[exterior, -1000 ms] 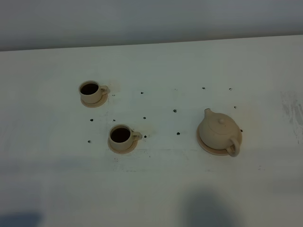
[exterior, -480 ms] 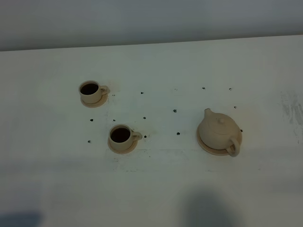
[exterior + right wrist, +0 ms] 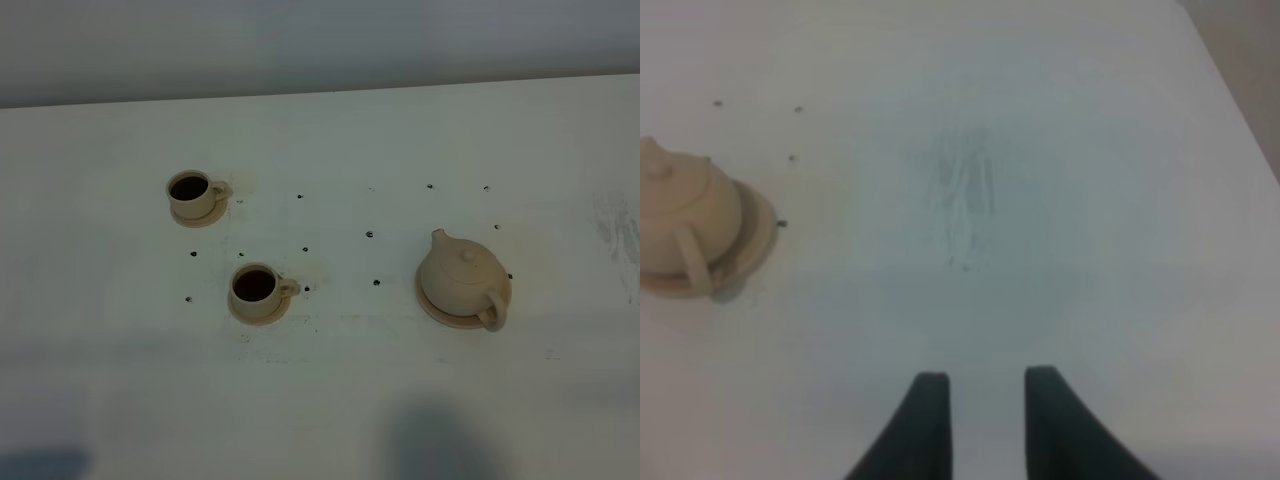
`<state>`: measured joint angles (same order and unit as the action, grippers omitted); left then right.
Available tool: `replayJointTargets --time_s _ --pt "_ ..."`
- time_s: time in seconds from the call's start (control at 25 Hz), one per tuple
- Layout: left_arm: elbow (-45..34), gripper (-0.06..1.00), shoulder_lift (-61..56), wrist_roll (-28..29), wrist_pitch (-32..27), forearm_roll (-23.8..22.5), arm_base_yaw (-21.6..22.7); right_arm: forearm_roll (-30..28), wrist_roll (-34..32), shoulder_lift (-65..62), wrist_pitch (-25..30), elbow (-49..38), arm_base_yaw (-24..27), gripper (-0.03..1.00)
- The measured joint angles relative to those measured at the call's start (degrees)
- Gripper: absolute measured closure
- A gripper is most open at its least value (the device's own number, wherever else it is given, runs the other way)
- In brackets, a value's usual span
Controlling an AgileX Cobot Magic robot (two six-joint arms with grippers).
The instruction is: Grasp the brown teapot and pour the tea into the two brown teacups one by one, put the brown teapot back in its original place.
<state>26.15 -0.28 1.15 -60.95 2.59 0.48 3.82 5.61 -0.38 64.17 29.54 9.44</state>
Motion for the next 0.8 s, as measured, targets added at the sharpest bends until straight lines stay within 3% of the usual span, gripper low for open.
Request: replayJointTargets --time_s 0.8 --pt "0.0 0.4 0.0 0.0 0.0 0.1 0.2 0.0 0.1 0.0 0.0 0.0 0.0 0.77"
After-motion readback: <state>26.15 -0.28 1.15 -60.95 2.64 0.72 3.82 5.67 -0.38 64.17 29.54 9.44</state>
